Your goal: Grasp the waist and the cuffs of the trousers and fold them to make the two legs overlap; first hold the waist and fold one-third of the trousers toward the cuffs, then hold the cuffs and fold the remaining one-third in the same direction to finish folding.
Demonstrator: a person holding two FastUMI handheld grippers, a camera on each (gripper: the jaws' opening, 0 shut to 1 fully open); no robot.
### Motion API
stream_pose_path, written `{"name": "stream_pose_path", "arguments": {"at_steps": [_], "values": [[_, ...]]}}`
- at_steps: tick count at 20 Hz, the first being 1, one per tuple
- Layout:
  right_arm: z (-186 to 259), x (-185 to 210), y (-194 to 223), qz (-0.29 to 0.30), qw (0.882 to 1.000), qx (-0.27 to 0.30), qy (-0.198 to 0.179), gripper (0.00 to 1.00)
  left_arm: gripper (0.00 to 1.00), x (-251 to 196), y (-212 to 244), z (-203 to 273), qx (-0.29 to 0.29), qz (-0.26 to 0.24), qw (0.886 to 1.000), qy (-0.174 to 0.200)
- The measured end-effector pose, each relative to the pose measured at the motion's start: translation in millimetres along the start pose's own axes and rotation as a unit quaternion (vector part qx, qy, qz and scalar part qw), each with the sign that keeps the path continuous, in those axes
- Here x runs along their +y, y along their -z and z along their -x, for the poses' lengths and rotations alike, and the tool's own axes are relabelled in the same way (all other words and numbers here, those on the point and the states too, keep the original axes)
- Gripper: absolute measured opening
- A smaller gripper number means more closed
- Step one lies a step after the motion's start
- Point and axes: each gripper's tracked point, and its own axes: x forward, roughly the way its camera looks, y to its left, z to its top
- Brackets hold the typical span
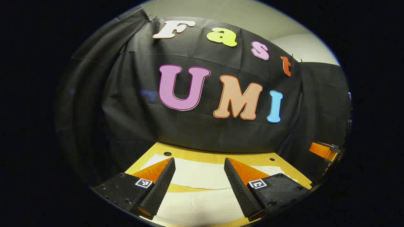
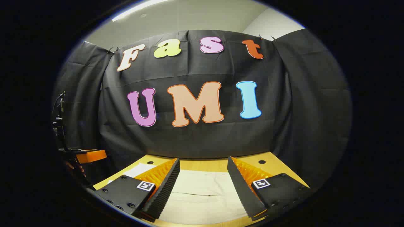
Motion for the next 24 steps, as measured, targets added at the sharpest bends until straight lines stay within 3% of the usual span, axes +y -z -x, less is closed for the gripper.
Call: {"name": "stream_pose_path", "arguments": {"at_steps": [14, 15, 20, 21, 24], "values": [[-8, 1, 3, 0.016, 1.000, 0.003, -0.003, 0.96, 0.94, -6, 3, -10, 0.008, -0.013, 1.000, 0.005], [-9, 0, 3, 0.016, 1.000, 0.004, -0.001, 0.96, 0.91, -5, 3, -10, 0.011, -0.019, 1.000, 0.012], [-13, 6, 8, 0.025, 1.000, 0.012, -0.003, 0.96, 0.94, 13, 15, -12, 0.044, -0.049, 0.997, 0.038], [-12, 7, 7, 0.029, 0.999, 0.012, -0.001, 0.93, 0.92, 16, 18, -11, 0.051, -0.057, 0.996, 0.047], [-8, 12, 12, 0.032, 0.999, 0.016, 0.002, 0.96, 0.94, 25, 33, -8, 0.081, -0.106, 0.988, 0.079]]}}
